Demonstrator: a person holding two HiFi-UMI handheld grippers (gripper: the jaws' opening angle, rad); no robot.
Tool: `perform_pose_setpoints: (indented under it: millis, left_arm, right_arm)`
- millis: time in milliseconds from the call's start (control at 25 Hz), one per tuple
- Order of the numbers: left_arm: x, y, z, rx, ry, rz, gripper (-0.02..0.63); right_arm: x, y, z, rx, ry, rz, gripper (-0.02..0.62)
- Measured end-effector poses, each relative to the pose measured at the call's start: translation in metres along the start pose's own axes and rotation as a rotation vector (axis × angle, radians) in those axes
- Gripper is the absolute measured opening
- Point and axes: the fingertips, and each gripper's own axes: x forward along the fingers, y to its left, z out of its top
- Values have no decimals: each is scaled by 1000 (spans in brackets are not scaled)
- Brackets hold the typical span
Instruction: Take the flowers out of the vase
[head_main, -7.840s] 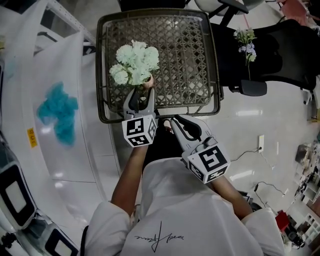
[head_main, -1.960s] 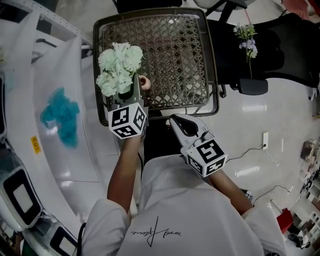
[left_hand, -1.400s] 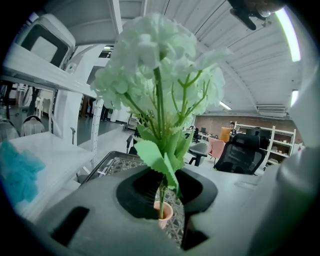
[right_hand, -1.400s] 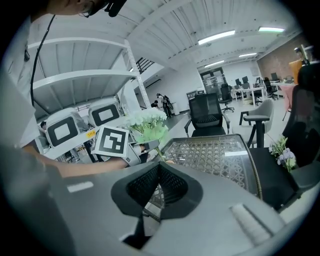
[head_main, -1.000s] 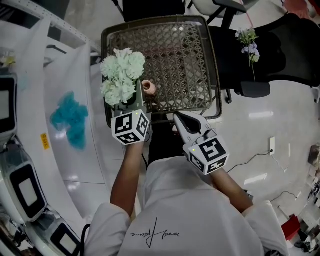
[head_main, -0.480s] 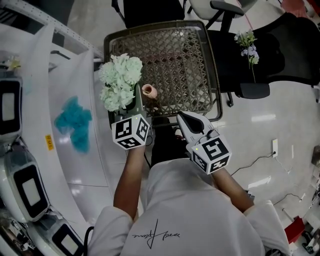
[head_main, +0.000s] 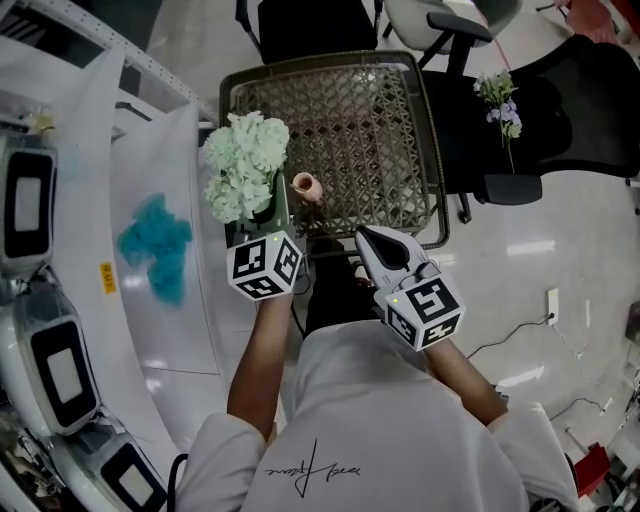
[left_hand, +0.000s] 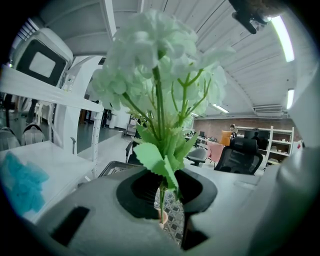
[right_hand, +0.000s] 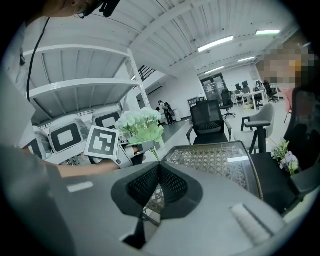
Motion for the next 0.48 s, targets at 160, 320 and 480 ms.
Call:
perform_pose_setpoints:
  millis: [160,320,480]
  left_arm:
    - [-3,-1,1,2,3,-8,67]
    - [-8,0,8,0,-4,-9,67]
    - [-14,2,9,-18,-8,0,67]
  right_arm:
    - [1,6,3,-6,-9,13,5]
    - [2,12,5,-14,-15,21,5]
    - [2,13,8,-19,-24,22,5]
